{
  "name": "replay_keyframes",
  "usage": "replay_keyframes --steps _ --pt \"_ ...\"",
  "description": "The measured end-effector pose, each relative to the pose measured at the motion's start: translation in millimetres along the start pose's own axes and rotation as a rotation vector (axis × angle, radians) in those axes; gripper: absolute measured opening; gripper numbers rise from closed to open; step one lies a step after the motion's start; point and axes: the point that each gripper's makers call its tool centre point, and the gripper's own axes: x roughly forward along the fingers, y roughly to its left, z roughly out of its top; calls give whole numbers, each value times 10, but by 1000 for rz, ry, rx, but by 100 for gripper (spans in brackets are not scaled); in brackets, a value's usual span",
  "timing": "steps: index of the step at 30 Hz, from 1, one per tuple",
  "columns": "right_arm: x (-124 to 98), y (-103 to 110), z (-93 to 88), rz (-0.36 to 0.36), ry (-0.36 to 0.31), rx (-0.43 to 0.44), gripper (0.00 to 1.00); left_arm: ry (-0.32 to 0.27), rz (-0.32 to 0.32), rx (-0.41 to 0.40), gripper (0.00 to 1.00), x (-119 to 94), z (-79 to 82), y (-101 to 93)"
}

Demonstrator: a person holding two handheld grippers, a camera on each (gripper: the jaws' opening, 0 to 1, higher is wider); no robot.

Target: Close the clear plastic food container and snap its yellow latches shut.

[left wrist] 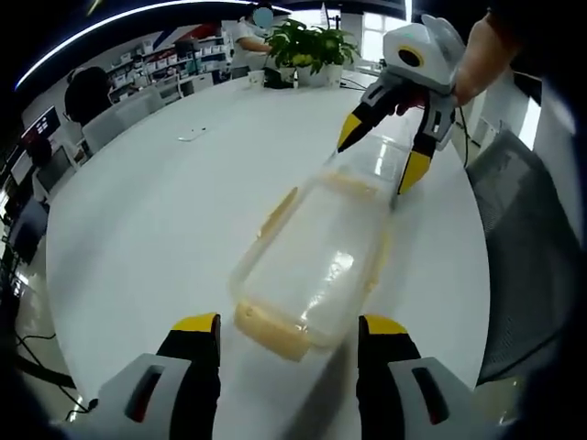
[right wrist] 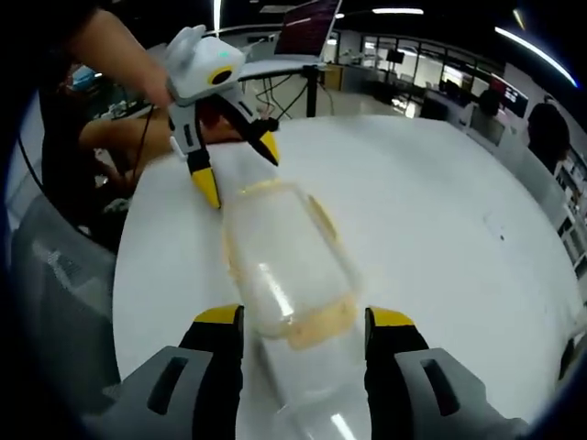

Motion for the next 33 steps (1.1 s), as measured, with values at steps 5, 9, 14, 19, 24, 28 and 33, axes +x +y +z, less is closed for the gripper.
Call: replay_keyframes --steps 5,9,14,19,24,28,33 --pt "36 4 -21 18 22 -24 50 14 -19 21 56 21 -29 -7" --pt "52 -3 -19 27 33 -44 50 37 -44 46 56 52 -59 -9" --pt "72 18 -27 46 49 -68 50 92 -110 102 57 89 -131 -69" --pt "93 21 -34 59 62 -87 50 118 -135 148 57 108 -167 -67" --pt "106 -4 -57 71 83 -112 50 126 -145 182 58 112 -163 -16" --pt "117 -20 -73 83 95 -131 50 129 -150 198 58 124 -148 30" --pt "143 -16 -107 105 114 -150 50 141 -159 240 58 139 -144 63"
